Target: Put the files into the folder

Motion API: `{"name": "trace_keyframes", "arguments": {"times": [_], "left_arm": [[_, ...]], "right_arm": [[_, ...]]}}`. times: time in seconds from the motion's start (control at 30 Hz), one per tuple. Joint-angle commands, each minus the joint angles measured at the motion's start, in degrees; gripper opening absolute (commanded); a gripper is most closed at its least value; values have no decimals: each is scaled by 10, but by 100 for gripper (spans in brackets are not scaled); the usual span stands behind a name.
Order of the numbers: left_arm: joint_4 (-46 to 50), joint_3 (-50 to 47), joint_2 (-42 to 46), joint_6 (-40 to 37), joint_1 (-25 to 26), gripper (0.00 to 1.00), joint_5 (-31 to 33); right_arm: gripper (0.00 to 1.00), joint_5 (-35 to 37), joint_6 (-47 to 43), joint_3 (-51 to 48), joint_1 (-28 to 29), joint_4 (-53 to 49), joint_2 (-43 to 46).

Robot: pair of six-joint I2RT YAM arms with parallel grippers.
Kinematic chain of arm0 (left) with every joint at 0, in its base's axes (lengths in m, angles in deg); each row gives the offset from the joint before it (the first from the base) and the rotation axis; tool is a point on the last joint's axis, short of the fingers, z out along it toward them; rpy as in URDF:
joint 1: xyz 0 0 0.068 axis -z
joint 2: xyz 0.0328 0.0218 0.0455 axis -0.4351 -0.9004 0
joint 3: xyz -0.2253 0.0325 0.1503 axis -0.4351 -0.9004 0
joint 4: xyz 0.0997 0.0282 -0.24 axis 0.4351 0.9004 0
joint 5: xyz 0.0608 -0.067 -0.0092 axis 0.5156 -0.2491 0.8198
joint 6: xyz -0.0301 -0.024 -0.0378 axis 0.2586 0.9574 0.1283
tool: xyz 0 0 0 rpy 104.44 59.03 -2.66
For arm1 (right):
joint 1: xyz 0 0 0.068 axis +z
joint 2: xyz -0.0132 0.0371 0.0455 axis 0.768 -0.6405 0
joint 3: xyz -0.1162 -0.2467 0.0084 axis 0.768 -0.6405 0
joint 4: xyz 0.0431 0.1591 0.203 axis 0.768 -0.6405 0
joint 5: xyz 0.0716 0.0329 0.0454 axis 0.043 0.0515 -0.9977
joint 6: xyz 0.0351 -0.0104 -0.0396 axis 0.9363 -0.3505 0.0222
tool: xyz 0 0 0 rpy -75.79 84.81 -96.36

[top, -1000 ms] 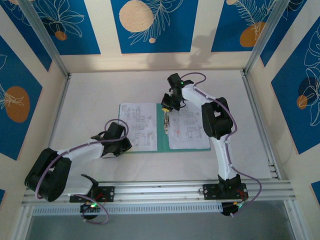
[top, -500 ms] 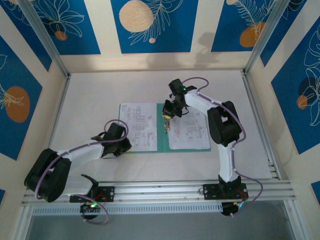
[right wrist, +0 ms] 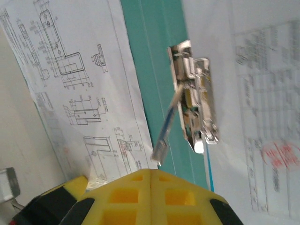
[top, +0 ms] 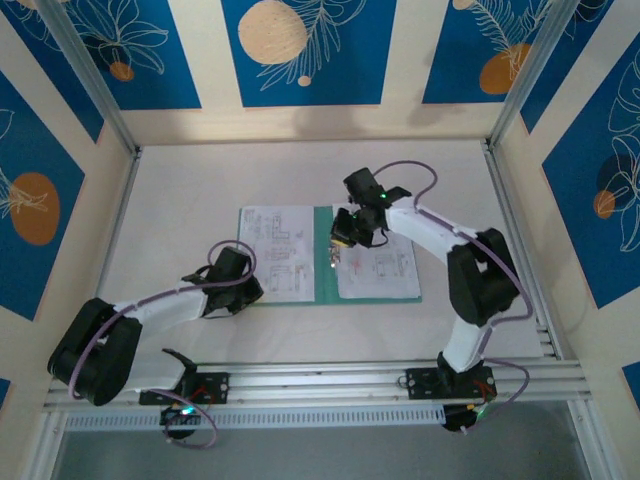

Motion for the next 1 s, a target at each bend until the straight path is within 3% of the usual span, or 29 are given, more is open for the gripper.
{"name": "trace_keyframes", "arguments": {"times": [0.0,0.13,0.23,0.5,0.97], "left_arm": [[0,-16,2,14,12,11,10],[-3,-15,0,16,18,11,12],[-5,-16,-1,16,19,11,13],[-5,-16,-2,14,20,10,13],[-5,-16,1,12,20,10,12]], "right_arm": [[13,32,102,-85,3,33,86],[30,19,212,-239,15,205,207],[32,0,266,-285,19,279,233],[31,-38,388,-311,27,402,167],[30,-42,459,-297,18,471,65]]}}
